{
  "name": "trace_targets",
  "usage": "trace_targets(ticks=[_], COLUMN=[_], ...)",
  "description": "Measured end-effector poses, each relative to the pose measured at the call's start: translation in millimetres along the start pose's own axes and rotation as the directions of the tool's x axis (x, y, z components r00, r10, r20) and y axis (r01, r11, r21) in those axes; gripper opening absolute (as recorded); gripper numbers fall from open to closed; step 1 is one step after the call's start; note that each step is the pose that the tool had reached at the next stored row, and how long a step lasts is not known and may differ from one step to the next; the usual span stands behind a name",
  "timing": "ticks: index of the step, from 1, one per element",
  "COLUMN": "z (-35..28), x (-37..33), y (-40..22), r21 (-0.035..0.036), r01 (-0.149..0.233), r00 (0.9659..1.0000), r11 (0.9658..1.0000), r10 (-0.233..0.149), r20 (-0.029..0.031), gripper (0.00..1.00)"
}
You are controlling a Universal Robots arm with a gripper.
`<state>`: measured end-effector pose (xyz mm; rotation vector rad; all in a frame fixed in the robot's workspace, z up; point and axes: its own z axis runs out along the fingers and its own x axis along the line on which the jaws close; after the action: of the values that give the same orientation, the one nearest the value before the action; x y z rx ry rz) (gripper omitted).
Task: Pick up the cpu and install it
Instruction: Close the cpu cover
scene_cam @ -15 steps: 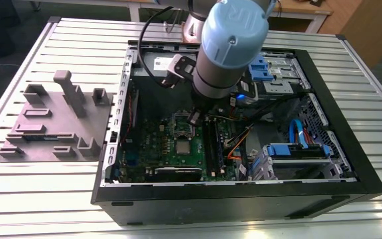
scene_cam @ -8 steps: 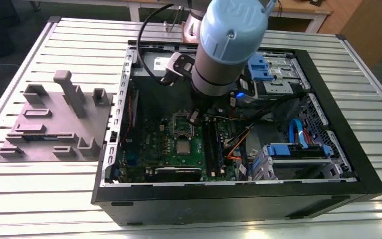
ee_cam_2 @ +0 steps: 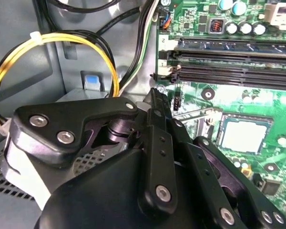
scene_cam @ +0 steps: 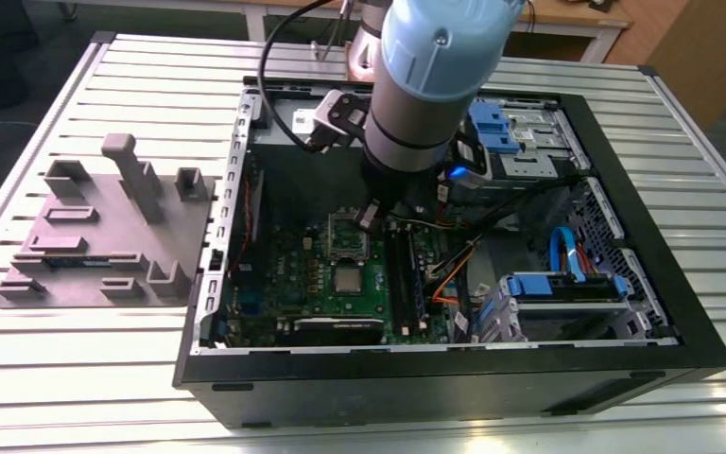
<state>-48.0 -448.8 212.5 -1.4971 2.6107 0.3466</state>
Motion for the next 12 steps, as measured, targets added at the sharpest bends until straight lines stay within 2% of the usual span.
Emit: trace_targets(ticks=[4, 6, 12], z=[-6.3, -6.3, -6.4], x=[-1.4, -1.5, -1.6], y=[1.6, 1.7, 1.8], r21=[0.0068, 0.0081, 0.0082], r01=[0.000, 0.000, 0.000], r00=[0.9999, 0.9999, 0.9999], r11=[1.0000, 1.0000, 1.0000], r10=[0.000, 0.000, 0.000], r20=[-0.0127, -0.0148, -0.0150], gripper=[0.10, 0.10, 0.10])
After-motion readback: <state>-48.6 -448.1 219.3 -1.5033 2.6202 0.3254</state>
